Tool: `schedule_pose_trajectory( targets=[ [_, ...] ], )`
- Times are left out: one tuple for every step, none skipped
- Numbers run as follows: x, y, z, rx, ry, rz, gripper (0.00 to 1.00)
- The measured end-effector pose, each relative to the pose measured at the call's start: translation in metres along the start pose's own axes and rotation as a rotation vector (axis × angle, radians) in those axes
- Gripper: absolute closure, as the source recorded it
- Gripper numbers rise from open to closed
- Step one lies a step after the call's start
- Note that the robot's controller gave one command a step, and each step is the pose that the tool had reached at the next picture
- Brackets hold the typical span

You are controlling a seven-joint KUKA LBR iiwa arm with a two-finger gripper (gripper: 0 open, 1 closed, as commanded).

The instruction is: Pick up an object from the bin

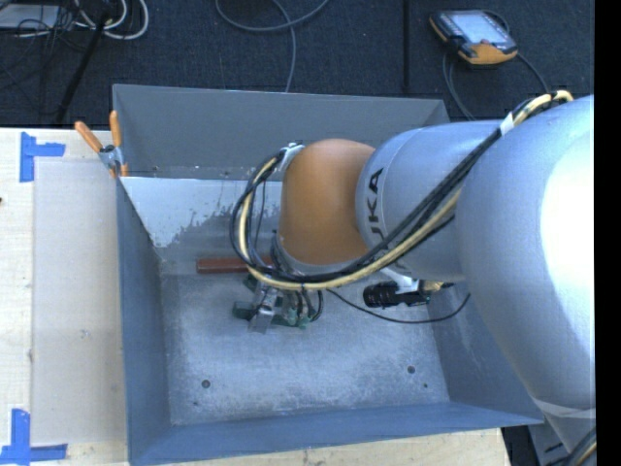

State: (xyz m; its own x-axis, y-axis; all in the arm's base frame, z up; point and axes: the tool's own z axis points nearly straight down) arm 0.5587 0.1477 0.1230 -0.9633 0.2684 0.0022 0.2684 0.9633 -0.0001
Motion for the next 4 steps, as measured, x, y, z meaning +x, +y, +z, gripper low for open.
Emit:
schedule_pose_trajectory(
  targets=[
    [0.000, 0.000, -0.010, -0.001, -0.001, 0.000, 1.00],
    [0.000, 0.000, -0.018, -0.001, -0.002, -0.001, 1.00],
    [-0.001, 0.000, -0.024, -0.001, -0.002, -0.001, 1.00],
    [-0.001, 0.000, -0.028, -0.001, -0.002, -0.002, 1.00]
  ],
)
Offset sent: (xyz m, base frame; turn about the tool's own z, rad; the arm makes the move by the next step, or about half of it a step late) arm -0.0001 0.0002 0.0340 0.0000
